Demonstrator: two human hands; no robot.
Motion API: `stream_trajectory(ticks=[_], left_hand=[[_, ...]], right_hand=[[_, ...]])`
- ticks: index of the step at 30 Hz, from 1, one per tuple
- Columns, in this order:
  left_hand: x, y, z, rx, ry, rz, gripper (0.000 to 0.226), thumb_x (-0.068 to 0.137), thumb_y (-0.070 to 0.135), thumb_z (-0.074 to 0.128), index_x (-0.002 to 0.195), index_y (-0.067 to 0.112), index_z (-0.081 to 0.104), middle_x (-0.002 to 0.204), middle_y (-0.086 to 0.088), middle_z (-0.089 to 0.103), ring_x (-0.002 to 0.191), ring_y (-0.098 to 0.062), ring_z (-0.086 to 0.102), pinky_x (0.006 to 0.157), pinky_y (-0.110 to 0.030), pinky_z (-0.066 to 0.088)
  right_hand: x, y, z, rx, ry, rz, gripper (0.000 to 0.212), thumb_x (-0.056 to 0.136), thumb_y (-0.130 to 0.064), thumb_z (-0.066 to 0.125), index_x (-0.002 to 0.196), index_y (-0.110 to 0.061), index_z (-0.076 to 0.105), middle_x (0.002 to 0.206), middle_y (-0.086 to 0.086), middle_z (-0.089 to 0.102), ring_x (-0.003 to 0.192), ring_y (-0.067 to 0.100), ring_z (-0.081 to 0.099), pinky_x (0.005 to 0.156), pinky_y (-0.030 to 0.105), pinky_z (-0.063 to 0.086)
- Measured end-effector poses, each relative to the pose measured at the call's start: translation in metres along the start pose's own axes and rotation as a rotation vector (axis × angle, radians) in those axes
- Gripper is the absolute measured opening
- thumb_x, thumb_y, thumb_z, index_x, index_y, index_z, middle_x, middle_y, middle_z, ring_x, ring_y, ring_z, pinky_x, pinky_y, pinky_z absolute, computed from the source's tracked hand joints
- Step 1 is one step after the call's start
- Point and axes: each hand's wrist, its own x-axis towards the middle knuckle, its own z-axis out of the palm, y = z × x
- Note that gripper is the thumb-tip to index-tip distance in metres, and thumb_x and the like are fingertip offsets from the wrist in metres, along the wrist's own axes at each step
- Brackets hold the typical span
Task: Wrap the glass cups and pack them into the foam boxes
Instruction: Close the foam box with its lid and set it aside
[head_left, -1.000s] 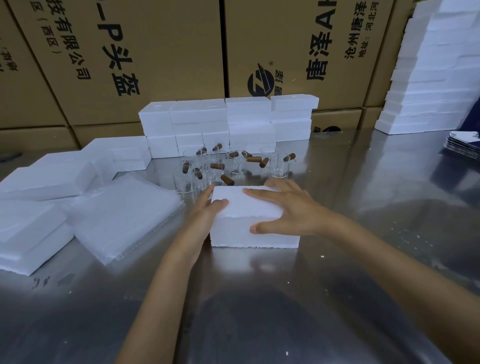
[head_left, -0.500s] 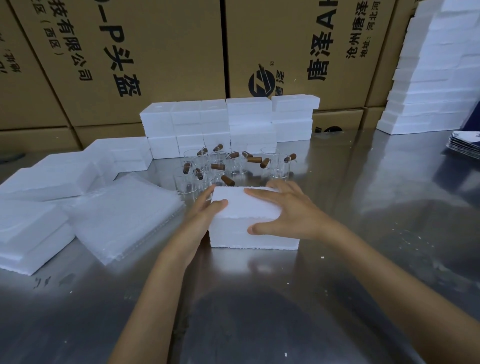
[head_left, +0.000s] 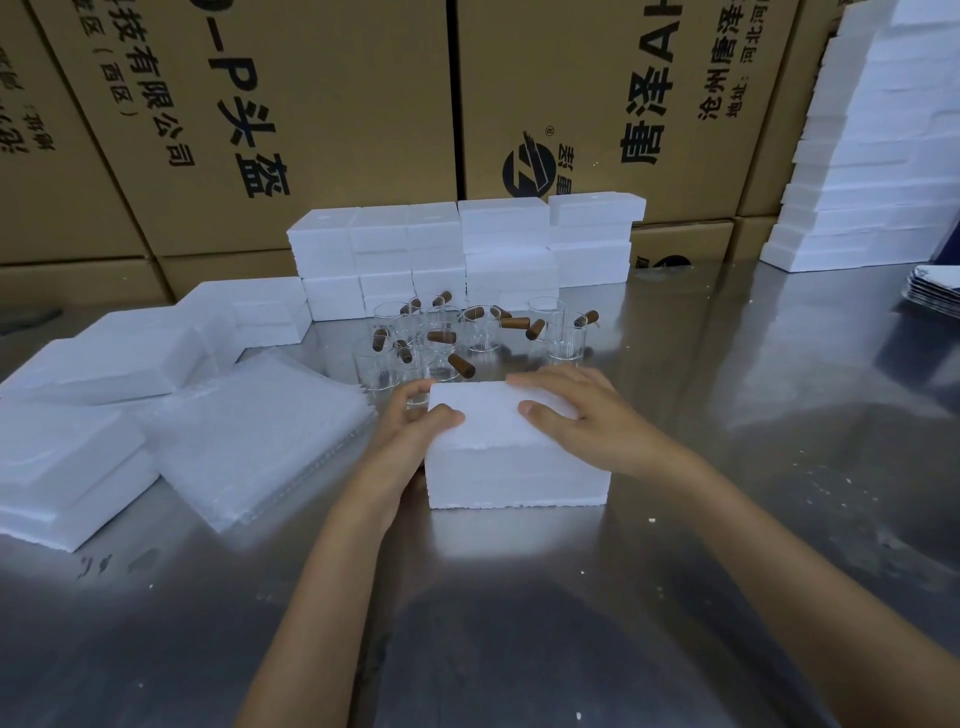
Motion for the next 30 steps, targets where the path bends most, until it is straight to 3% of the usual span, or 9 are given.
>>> stream_trajectory(ticks=[5,10,12,14,16,18,24,30], left_hand=[[0.001,-0.001,0.004,0.018,0.051,0.009,0.038,0.088,0.018,0.072,0.12,0.033,0.057,0.101,0.001,0.068,0.071,-0.009,0.071,0.051,-0.019,0.05],[-0.01,0.003,0.012,0.073,0.118,0.037,0.041,0.09,0.024,0.068,0.127,0.036,0.056,0.107,0.007,0.067,0.084,-0.008,0.069,0.057,-0.017,0.049],[-0.015,0.003,0.016,0.106,0.141,0.068,0.045,0.093,0.027,0.064,0.134,0.039,0.051,0.12,0.009,0.062,0.098,-0.009,0.065,0.072,-0.024,0.052],[-0.021,0.003,0.02,0.142,0.131,0.105,0.046,0.096,0.028,0.059,0.138,0.044,0.047,0.129,0.012,0.051,0.109,-0.004,0.056,0.09,-0.028,0.049],[-0.025,0.006,0.023,0.19,0.106,0.128,0.041,0.099,0.028,0.053,0.136,0.045,0.048,0.131,0.017,0.044,0.108,0.003,0.048,0.09,-0.024,0.04],[-0.028,0.009,0.025,0.238,0.105,0.123,0.038,0.101,0.029,0.05,0.136,0.044,0.051,0.131,0.019,0.042,0.113,-0.002,0.044,0.093,-0.024,0.033],[-0.037,0.014,0.028,0.33,0.133,0.115,0.038,0.102,0.031,0.048,0.139,0.04,0.049,0.127,0.02,0.039,0.115,-0.005,0.039,0.093,-0.025,0.03],[-0.044,0.014,0.023,0.385,0.139,0.105,0.037,0.102,0.032,0.046,0.138,0.039,0.048,0.127,0.019,0.04,0.115,-0.006,0.04,0.093,-0.026,0.031]], right_hand=[[-0.005,-0.006,-0.001,0.018,0.077,0.063,0.062,0.093,-0.051,0.057,0.148,-0.046,0.03,0.158,-0.018,0.023,0.148,0.01,0.009,0.12,0.049,0.015],[-0.018,-0.009,0.014,0.345,0.305,0.222,0.085,0.083,-0.048,0.073,0.152,-0.027,0.028,0.159,-0.009,0.021,0.144,0.012,0.026,0.111,0.027,0.026],[-0.024,-0.009,0.018,0.493,0.347,0.298,0.08,0.086,-0.043,0.073,0.15,-0.023,0.03,0.155,-0.006,0.032,0.14,0.013,0.035,0.114,0.031,0.032],[-0.029,-0.008,0.018,0.641,0.338,0.349,0.063,0.091,-0.038,0.068,0.144,-0.024,0.037,0.143,-0.008,0.047,0.126,0.009,0.05,0.104,0.03,0.044],[-0.033,-0.005,0.014,0.721,0.27,0.362,0.043,0.094,-0.037,0.064,0.132,-0.031,0.046,0.127,-0.015,0.057,0.108,0.001,0.058,0.084,0.022,0.048],[-0.035,-0.002,0.009,0.715,0.203,0.349,0.028,0.095,-0.037,0.062,0.12,-0.036,0.05,0.121,-0.015,0.061,0.104,0.002,0.06,0.083,0.022,0.048],[-0.041,0.003,-0.002,0.738,0.129,0.372,0.038,0.085,-0.041,0.072,0.118,-0.032,0.055,0.114,-0.008,0.068,0.101,0.01,0.068,0.09,0.03,0.052],[-0.049,0.011,-0.002,0.761,0.069,0.356,0.039,0.081,-0.048,0.072,0.116,-0.037,0.058,0.11,-0.013,0.071,0.102,0.01,0.068,0.098,0.035,0.049]])
